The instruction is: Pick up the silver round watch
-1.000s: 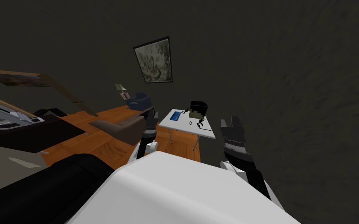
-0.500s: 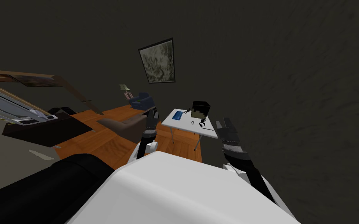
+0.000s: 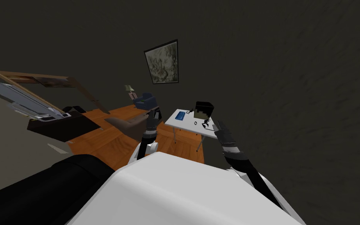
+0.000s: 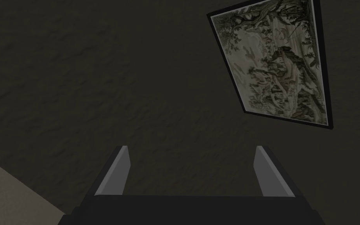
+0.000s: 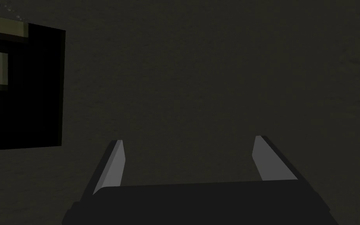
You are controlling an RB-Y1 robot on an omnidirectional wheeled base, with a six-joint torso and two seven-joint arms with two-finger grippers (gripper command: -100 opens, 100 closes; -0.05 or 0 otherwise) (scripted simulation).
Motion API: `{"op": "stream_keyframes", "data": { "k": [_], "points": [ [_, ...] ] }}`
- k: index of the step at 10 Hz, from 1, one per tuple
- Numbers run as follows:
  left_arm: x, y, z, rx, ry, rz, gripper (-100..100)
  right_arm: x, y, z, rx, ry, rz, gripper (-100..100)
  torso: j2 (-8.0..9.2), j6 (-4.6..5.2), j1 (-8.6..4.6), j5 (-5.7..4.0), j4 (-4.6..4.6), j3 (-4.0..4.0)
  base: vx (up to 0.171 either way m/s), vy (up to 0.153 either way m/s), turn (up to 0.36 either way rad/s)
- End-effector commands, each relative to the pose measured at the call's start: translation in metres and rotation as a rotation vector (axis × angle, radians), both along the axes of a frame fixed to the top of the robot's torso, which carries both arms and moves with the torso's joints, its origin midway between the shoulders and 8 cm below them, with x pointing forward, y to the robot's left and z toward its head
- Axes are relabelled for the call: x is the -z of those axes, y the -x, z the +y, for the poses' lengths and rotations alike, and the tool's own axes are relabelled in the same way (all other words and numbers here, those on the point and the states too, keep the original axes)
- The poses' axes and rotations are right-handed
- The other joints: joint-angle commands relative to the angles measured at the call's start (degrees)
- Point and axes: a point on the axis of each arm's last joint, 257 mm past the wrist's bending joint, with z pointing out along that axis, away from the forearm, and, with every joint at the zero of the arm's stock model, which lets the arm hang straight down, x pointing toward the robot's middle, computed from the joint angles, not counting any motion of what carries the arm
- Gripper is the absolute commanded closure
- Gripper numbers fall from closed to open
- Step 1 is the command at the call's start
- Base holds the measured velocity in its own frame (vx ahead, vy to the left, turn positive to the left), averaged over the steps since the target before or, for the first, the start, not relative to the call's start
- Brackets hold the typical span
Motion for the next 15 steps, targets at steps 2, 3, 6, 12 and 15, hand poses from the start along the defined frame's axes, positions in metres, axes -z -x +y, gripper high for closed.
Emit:
{"op": "stream_keyframes", "data": {
  "k": [2, 3, 6, 12, 15],
  "points": [
    [0.0, 0.0, 0.0, 0.0, 0.0, 0.0, 0, 0.023, -0.004, 0.003, -0.034, 0.045, 0.075, -100, -0.03, 0.02, -0.02, 0.0, 0.0, -0.01, -0.018, 0.048, 0.062],
    [0.0, 0.0, 0.0, 0.0, 0.0, 0.0, 0, 0.024, -0.004, 0.004, -0.041, 0.058, 0.078, -100, -0.02, 0.0, 0.02, 0.0, -0.01, -0.01, -0.01, 0.043, 0.041],
    [0.0, 0.0, 0.0, 0.0, 0.0, 0.0, 0, 0.055, -0.008, 0.003, -0.07, 0.112, 0.177, -100, -0.08, 0.02, -0.01, 0.0, -0.02, -0.05, -0.005, 0.05, 0.078],
    [0.0, 0.0, 0.0, 0.0, 0.0, 0.0, 0, 0.111, -0.01, -0.009, -0.103, 0.238, 0.346, -100, -0.14, 0.0, 0.11, 0.02, -0.03, -0.08, 0.004, 0.056, 0.086],
    [0.0, 0.0, 0.0, 0.0, 0.0, 0.0, 0, 0.148, -0.01, -0.026, -0.1, 0.311, 0.461, -100, -0.15, 0.03, 0.01, 0.01, -0.03, -0.08, 0.016, 0.057, 0.093]
  ]
}}
